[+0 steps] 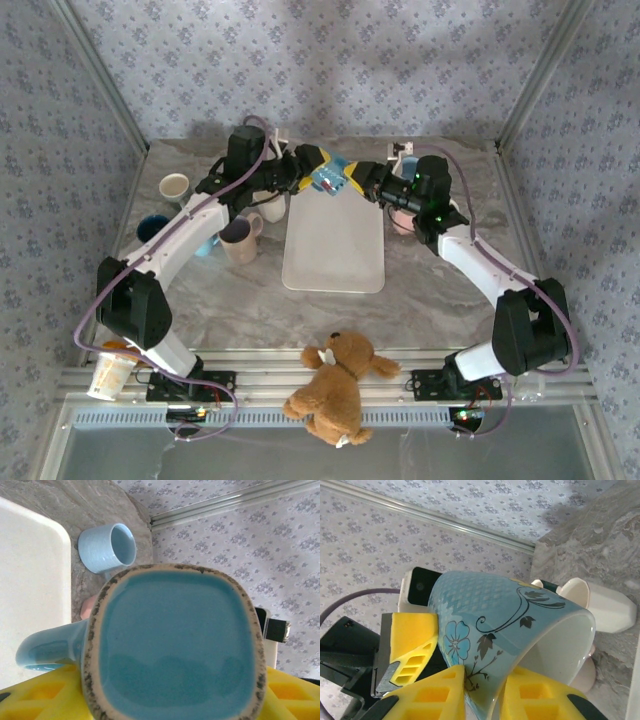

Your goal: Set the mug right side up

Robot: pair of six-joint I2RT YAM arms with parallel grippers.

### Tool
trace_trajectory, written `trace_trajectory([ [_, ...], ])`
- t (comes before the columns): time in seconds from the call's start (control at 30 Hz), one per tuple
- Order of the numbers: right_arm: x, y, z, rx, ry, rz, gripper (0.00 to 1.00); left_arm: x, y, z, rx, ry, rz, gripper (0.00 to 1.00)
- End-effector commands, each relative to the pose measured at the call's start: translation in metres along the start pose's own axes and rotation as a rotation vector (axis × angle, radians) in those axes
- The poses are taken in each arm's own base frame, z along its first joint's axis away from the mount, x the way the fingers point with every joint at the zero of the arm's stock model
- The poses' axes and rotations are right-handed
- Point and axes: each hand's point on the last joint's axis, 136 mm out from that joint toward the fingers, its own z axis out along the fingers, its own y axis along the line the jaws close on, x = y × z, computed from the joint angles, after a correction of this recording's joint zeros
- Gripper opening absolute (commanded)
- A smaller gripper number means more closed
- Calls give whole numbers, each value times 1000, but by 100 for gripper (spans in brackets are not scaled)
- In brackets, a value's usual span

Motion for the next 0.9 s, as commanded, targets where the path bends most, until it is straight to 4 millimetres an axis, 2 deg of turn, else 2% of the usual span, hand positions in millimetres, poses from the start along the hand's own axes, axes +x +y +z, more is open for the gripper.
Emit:
trace_trajectory([
  [0.0, 4, 17, 10, -79, -22, -31, 20, 12, -42, -7, 144, 43, 63, 45],
  [0.03, 6, 19, 12, -88, -25, -29, 21, 13, -41, -6, 143, 46, 60, 46],
  [0.13, 6, 23, 16, -105, -29, -19, 33, 14, -39, -5, 146, 48, 51, 46],
  [0.17, 7, 24, 17, -110, -30, -22, 33, 14, -38, -4, 149, 48, 50, 46],
  [0.2, 7, 25, 18, -110, -31, -27, 32, 14, -38, -4, 150, 49, 49, 46],
  [0.37, 4, 25, 18, -111, -51, -29, 10, 15, -35, -4, 144, 51, 47, 49],
  [0.5, 3, 22, 16, -106, -64, -32, 5, 15, -30, -5, 130, 51, 43, 64],
  [0.57, 2, 25, 15, -115, -64, -48, 3, 13, -25, -6, 100, 35, 59, 80],
  [0.67, 2, 28, 14, -124, -69, -63, 0, 10, -20, -10, 59, 18, 112, 98],
  [0.87, 0, 34, 9, -136, -61, -101, 0, 0, -17, -31, 24, -33, 214, 100],
])
